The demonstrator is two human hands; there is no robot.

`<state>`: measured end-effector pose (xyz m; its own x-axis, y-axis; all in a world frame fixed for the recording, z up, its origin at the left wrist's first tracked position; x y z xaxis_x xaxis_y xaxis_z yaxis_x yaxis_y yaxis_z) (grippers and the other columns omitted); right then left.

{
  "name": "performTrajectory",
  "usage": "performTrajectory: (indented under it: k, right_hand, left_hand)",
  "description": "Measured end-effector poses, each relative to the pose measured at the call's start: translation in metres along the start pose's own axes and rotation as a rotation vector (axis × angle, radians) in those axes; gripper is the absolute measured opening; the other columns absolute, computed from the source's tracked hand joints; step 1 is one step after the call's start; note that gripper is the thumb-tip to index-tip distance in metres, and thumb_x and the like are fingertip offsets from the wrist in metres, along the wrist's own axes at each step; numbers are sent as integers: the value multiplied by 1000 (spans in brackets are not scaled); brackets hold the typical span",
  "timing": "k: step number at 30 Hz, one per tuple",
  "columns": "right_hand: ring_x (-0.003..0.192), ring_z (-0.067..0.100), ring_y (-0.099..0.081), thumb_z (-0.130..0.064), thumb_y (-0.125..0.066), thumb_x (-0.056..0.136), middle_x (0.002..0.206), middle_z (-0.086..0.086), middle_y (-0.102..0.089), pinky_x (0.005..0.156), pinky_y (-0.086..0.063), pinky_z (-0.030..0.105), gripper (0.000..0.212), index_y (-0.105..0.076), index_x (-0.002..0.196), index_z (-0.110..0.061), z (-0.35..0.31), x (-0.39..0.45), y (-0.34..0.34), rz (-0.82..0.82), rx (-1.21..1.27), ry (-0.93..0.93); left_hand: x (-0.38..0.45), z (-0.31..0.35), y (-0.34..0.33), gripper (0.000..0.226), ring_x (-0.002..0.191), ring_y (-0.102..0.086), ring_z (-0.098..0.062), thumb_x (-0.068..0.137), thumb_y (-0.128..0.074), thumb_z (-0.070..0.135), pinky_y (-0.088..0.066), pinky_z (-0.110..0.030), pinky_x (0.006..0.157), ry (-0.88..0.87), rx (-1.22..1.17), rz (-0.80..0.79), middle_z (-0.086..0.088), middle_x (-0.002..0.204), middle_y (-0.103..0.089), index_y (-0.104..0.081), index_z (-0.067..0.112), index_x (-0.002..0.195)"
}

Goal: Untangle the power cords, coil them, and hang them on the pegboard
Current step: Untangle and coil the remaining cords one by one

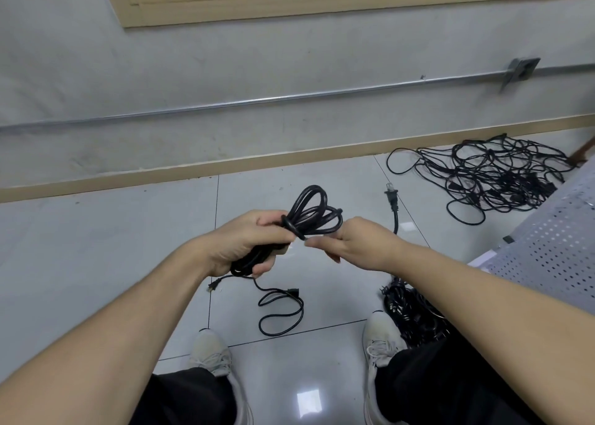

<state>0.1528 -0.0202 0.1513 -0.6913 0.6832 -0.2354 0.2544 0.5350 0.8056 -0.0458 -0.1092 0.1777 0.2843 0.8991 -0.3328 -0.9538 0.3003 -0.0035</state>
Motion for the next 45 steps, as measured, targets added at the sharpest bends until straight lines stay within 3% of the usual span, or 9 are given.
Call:
performTrajectory:
  k: [4,9,12,17,25,30,34,38,45]
  right_hand:
    - [76,25,-63,-75,-57,83,75,4,-69,79,-54,41,52,-71,72,-26,3,4,0,74,152,21]
    - [58,16,-41,-34,-70,94,75,-1,-74,52,-35,26,9,-72,100,-29,4,2,5,170,612,-46]
    - [59,14,-36,-18,-61,94,103,0,-78,49,-28,22,21,-65,115,-18,8,0,12,132,878,-104]
    - [84,11,-68,-49,-60,84,126,-11,-70,54,-50,27,48,-61,125,-24,-1,-8,15,22,1043,-110]
    - [111,17,-69,-27,-65,99,114,2,-73,72,-63,41,17,-73,113,-24,-10,-7,10,299,1075,-71]
    - [95,0,-67,-19,-61,101,109,-10,-72,60,-59,32,23,-72,118,-30,-15,-7,11,357,983,44]
    - [98,9,-70,-13,-59,102,113,-9,-71,62,-60,34,20,-69,117,-22,-17,-6,15,315,964,78]
    - [91,19,-63,-7,-58,101,88,-1,-69,65,-60,34,5,-54,101,-11,-19,-6,14,304,1018,91]
    - [68,-2,-61,-6,-60,100,83,-6,-71,65,-62,40,13,-51,103,-14,-34,-4,21,332,1057,98]
  left_hand:
    - [-1,3,-5,55,37,-40,-18,75,-64,59,-31,-22,41,-45,-30,73,-1,66,-50,-61,9,99]
    - [5,8,-18,27,39,-38,-20,98,-64,39,-29,-21,40,-100,190,304,5,62,-48,-71,31,73]
    - [8,9,-12,28,39,-41,-22,102,-60,30,-28,-23,42,-125,249,435,12,61,-53,-72,32,76]
    - [12,6,-7,11,40,-46,-23,100,-57,34,-32,-20,41,-164,376,521,-1,71,-53,-65,31,94]
    - [17,5,-18,9,54,-58,-27,106,-46,37,-52,-39,57,-148,523,408,11,78,-62,-53,42,109]
    - [18,10,-24,25,56,-60,-30,110,-41,36,-51,-40,59,-27,336,374,-6,90,-62,-58,18,108]
    - [17,9,-24,27,50,-61,-27,110,-40,31,-52,-31,54,-25,325,363,-8,93,-65,-63,16,110]
    - [18,9,-24,29,44,-56,-24,110,-41,30,-47,-28,44,-9,277,340,-8,77,-57,-59,20,89]
    - [27,2,-38,16,60,-68,-24,94,-71,35,-58,-36,57,-175,107,568,-2,82,-71,-63,40,107]
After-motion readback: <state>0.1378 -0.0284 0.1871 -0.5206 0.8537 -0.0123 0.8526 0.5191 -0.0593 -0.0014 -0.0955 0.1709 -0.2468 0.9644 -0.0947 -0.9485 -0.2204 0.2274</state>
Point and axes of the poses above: each hand's wrist, its own x-axis towards the middle knuckle, its own y-axis out of the back of the hand, z = x × y, the point moved 2 cm from there along x, towards the middle knuckle
